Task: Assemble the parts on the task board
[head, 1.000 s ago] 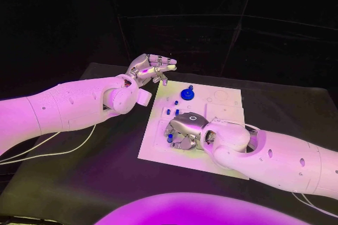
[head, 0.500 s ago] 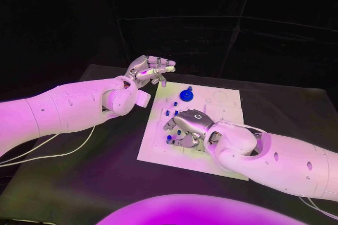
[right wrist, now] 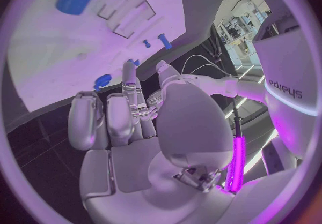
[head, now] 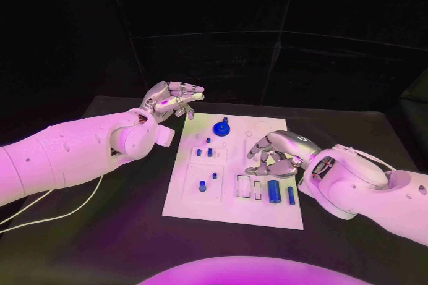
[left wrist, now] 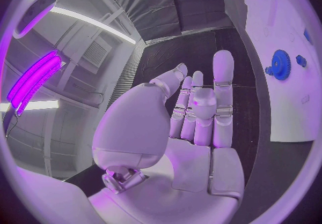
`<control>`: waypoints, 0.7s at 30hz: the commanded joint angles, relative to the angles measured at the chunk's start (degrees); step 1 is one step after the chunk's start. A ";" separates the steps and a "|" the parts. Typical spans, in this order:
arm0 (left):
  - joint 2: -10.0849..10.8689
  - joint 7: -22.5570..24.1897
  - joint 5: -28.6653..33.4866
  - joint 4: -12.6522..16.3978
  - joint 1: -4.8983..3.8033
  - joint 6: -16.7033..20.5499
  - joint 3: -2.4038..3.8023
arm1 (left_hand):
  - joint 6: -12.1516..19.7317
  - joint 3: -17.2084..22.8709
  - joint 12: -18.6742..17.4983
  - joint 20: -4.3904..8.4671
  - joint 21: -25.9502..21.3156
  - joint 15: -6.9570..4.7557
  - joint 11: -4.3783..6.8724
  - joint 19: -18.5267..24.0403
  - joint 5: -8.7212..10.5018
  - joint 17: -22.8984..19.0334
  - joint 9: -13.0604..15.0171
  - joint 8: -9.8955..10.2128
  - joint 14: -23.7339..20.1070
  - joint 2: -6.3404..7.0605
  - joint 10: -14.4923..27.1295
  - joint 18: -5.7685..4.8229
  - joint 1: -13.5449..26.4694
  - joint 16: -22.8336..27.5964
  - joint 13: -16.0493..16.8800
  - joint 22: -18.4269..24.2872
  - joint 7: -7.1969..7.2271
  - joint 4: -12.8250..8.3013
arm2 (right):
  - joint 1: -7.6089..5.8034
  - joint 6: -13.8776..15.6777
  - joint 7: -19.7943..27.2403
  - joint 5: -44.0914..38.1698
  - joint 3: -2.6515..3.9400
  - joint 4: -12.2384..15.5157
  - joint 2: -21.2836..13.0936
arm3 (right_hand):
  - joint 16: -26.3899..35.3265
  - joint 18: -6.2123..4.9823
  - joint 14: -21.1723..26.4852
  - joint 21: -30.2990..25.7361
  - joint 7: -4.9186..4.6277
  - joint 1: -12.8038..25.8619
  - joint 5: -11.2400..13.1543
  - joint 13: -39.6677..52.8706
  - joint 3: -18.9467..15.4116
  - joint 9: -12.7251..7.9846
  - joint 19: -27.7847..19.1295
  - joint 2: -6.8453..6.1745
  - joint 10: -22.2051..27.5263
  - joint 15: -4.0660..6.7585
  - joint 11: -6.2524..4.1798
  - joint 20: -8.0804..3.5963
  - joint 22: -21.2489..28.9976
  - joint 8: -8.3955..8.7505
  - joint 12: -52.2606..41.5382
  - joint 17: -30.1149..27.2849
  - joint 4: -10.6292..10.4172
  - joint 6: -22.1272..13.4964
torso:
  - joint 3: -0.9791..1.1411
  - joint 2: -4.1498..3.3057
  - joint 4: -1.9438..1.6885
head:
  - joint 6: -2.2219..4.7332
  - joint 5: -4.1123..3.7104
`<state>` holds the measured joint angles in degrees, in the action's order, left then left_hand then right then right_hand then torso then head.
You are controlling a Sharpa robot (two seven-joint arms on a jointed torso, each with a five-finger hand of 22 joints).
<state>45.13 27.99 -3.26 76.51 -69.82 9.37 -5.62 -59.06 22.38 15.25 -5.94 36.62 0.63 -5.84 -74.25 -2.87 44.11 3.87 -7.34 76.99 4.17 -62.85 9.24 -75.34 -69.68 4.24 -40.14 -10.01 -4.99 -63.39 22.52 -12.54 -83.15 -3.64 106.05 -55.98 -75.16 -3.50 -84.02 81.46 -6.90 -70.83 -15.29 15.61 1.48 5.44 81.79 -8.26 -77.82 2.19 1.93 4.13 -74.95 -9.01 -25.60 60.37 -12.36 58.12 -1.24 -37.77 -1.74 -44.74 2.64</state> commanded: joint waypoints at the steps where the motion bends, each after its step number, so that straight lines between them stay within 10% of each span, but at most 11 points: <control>1: 0.14 0.19 0.17 0.23 -0.09 -0.40 0.03 | 0.35 -0.37 0.13 -0.19 -0.39 0.01 0.09 0.23 -0.14 -0.03 -0.03 0.14 -0.34 0.14 0.40 1.16 -0.24 -0.20 -0.01 0.08 -0.10 -0.11 | -0.28 -1.08 -6.09 6.40 -0.05 1.66 -2.92 | -2.17 0.85 -2.02 1.83 0.72 -1.04 0.47 10.84 -3.71 0.60 1.49 0.91 2.06 0.27 -0.52 -0.87 -5.37 -2.56 -9.45 3.29 -2.54 -0.70 | -0.16 0.20 0.79 | 0.35 -1.67; 13: 0.38 0.29 0.17 0.64 -0.09 -0.43 -0.01 | 0.35 -0.37 0.13 -0.19 -0.39 0.01 0.09 0.23 -0.14 -0.03 -0.03 0.14 -0.34 0.14 0.40 1.16 -0.24 -0.20 -0.01 0.08 -0.10 -0.11 | 1.60 -1.49 -15.38 0.65 -0.20 2.61 -7.63 | -4.56 1.51 -2.36 3.58 1.02 -0.26 -0.17 33.52 -9.96 1.94 2.91 2.95 2.07 0.61 -0.73 -0.52 -7.91 -7.88 -27.10 7.52 -4.36 -1.70 | -0.15 0.38 1.98 | 0.92 -3.20; 21: 0.65 0.31 0.17 0.75 -0.08 -0.44 -0.03 | 0.35 -0.37 0.13 -0.19 -0.39 0.01 0.09 0.23 -0.14 -0.03 -0.03 0.14 -0.34 0.14 0.40 1.16 -0.24 -0.20 -0.01 0.08 -0.10 -0.11 | 4.69 -2.42 -18.20 -1.25 -0.24 2.16 -6.06 | -4.35 1.39 -2.20 3.26 0.92 2.13 -0.46 35.82 -11.29 2.28 2.52 3.07 2.64 0.52 -0.62 -0.45 -7.51 -9.17 -28.01 7.17 -4.51 -2.72 | -0.21 0.43 1.97 | 0.77 -3.67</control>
<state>45.73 27.96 -3.26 77.13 -69.82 9.38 -5.69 -59.06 22.38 15.25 -5.94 36.62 0.63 -5.84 -74.25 -2.87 44.12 3.87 -7.34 76.99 4.17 -62.85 9.24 -75.34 -69.68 4.25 -40.15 -10.02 -4.99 -58.94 20.96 -28.07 -82.40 -3.90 108.15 -62.28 -79.70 -2.63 -83.93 84.74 -5.95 -69.27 -15.38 51.26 -9.41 7.66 83.68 -5.04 -75.52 2.49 1.33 3.68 -74.94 -17.93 -53.62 67.58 -16.94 55.86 -1.42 -37.38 0.21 -43.94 -0.95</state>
